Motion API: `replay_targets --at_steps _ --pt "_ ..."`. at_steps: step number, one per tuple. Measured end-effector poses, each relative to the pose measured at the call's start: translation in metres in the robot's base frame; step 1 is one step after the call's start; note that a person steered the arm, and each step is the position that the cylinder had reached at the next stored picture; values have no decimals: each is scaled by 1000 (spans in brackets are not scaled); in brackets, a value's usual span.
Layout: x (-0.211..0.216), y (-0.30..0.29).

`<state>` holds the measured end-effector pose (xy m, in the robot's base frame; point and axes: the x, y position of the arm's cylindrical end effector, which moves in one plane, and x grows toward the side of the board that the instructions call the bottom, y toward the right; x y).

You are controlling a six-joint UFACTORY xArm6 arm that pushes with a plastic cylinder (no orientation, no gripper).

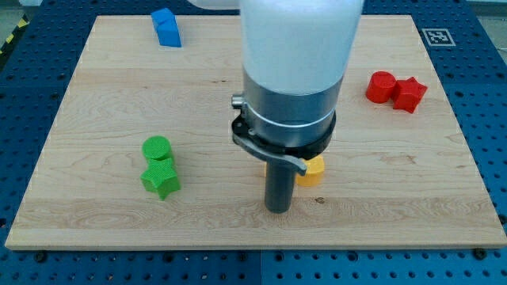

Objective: Separate the yellow hexagon and yellow heart

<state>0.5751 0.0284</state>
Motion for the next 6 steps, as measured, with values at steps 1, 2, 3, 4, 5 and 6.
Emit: replay_targets --at_steps 1,2,3,4,5,6 --pt "-22 16" --pt "-31 19" --pt "-32 20" --pt "-36 22" --pt "-51 32" --pt "-59 45"
